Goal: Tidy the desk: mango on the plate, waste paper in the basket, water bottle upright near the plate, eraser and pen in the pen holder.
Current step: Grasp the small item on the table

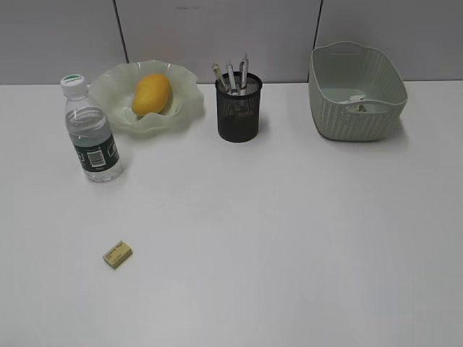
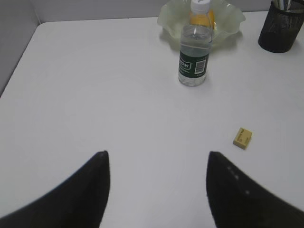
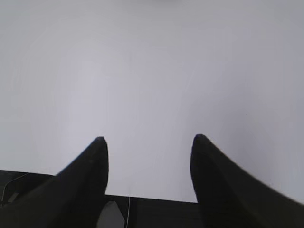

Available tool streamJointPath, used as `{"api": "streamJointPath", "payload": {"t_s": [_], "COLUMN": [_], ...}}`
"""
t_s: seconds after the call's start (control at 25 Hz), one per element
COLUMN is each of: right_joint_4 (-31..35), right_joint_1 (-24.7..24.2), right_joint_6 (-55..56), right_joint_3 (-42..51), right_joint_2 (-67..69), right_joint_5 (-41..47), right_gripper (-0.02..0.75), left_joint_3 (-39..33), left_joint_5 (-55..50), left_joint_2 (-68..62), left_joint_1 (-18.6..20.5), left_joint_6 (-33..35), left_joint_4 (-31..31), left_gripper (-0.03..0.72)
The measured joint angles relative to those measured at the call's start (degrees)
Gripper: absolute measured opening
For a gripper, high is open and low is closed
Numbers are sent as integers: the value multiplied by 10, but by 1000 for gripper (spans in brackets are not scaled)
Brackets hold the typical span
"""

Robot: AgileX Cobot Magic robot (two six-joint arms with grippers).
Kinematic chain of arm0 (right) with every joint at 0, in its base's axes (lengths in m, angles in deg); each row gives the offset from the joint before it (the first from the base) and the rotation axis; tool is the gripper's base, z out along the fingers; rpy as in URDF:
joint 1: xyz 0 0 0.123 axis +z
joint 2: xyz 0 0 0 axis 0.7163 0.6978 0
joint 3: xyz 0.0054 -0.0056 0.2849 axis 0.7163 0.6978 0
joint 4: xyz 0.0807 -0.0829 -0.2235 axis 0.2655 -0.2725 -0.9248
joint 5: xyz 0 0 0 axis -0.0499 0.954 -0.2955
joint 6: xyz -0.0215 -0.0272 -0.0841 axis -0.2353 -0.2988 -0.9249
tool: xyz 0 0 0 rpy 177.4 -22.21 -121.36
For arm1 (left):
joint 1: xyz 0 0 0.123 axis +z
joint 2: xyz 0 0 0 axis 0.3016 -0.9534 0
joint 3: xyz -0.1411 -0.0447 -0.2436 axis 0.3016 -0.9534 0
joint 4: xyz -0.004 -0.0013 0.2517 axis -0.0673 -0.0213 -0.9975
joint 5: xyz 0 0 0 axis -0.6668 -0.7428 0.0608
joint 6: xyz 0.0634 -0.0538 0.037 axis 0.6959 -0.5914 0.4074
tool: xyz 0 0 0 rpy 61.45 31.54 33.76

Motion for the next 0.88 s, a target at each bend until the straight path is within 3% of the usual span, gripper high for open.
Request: {"api": "streamJointPath", "payload": {"t_s": [0.52, 0.88], "right_joint_4": [0, 0], "right_joint_1": [0, 0], "right_joint_6": [-7, -10], "right_joint_3": [205, 311], "right_joint_2": [-278, -469], "right_joint_5": [-5, -72], "right_gripper": [445, 445], "left_joint_3": [0, 0], "left_joint_5": [0, 0], "left_joint_2": [0, 0], "left_joint_1": [0, 0], "left_joint_6": [0, 0], "left_joint_4": [0, 0], "left_gripper": [469, 451]}}
